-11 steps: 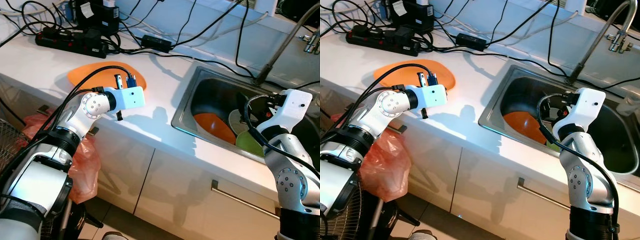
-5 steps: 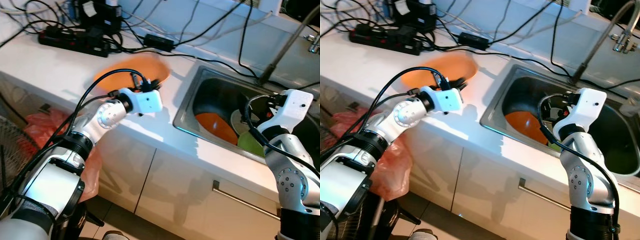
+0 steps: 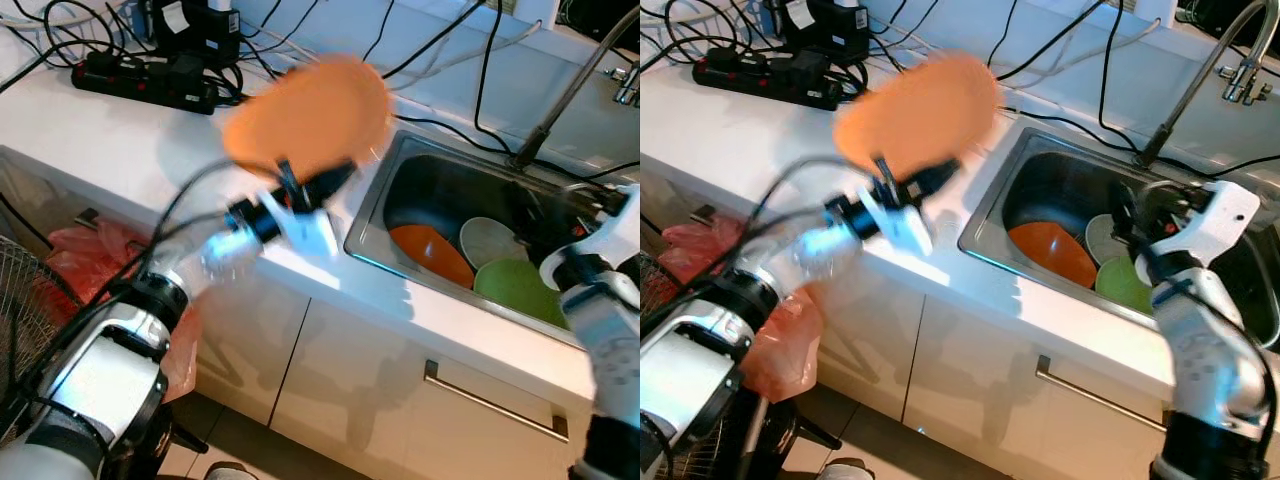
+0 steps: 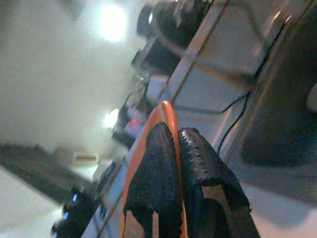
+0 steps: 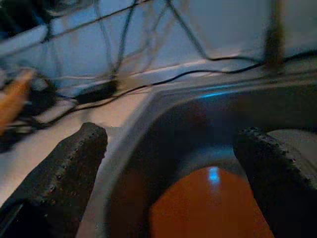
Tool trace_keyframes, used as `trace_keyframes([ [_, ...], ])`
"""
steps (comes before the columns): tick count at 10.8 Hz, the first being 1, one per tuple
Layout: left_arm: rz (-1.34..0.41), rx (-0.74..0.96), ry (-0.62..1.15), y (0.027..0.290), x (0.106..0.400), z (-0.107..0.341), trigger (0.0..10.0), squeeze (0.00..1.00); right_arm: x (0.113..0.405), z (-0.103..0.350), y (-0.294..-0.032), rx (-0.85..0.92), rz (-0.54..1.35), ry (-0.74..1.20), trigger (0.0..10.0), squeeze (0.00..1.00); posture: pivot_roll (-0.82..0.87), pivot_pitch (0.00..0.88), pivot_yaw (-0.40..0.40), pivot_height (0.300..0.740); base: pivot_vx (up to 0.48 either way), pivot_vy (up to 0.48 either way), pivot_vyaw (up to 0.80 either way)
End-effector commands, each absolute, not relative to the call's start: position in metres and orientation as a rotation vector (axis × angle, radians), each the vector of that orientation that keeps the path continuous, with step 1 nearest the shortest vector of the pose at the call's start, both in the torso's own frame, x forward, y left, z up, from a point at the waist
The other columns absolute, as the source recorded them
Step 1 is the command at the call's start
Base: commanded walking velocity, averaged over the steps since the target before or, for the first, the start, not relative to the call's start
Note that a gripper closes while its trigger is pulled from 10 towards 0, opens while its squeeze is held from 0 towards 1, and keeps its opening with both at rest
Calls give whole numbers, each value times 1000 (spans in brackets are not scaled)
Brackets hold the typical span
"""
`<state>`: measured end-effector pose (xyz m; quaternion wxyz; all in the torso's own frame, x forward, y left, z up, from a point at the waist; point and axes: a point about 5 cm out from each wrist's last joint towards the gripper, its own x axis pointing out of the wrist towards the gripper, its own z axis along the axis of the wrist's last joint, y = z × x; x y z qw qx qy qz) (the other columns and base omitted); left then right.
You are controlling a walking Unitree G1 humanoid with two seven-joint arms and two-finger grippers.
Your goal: Kitchen organization
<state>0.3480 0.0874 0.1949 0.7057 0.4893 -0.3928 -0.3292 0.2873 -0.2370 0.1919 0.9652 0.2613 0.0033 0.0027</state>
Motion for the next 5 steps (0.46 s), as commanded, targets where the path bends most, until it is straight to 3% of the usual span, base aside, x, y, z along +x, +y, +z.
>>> trace_keyframes([
  [1, -768, 1060, -957, 75, 342, 199, 0, 0, 287, 195, -245, 563, 24, 10, 10000, 0, 234, 0, -161, 740, 0, 0, 0],
  [5, -863, 999, -1107, 47, 328, 203, 0, 0, 294, 190, -244, 729, 215, 135, 10000, 0, 200, 0, -149, 740, 0, 0, 0],
])
